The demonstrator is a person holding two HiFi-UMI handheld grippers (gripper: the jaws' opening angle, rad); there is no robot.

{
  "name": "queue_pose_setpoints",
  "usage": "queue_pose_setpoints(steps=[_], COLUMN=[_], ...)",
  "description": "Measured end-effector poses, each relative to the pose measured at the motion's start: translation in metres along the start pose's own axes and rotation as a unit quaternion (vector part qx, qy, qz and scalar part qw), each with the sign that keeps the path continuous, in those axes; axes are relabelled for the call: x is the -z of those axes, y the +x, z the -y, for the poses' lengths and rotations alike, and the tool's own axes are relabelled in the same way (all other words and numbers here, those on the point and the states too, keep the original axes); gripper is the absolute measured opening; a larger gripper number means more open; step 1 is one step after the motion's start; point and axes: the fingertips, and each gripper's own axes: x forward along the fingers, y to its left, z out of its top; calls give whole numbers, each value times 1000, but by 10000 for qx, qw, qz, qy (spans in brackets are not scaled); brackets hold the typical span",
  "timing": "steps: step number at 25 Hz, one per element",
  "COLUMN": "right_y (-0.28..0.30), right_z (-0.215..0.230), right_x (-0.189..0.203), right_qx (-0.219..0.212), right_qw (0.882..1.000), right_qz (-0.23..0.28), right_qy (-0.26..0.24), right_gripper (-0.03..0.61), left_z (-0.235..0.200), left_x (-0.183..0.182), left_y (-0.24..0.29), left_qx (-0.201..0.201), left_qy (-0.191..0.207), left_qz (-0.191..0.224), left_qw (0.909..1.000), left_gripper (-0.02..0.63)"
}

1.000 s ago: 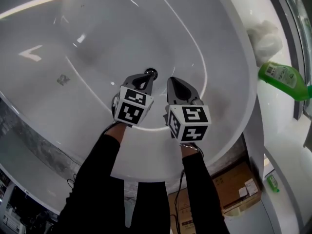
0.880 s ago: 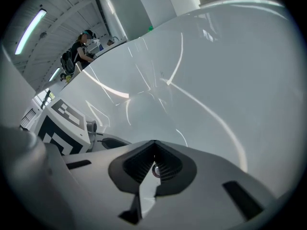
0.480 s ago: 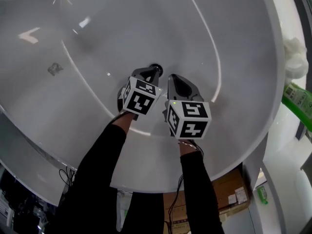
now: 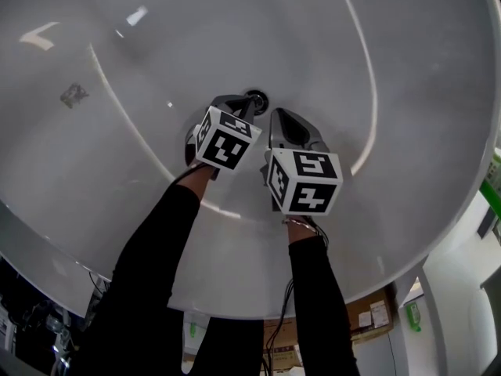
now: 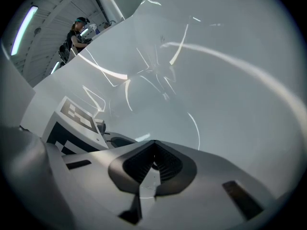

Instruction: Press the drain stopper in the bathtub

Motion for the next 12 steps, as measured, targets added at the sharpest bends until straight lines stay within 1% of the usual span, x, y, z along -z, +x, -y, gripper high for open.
queue_pose_setpoints(steps=[12], right_y=[25], right_z=[3], right_x=[29], right_qx=[-30], right_qw=[9992], right_qz=[-386], right_qy=[-110], right_gripper=[2], left_z=[-4], left_x=[15], left_y=[32], left_qx=[-29], left_qy=[-112], left_qz=[-77], left_qw=[9999], left_gripper=[8])
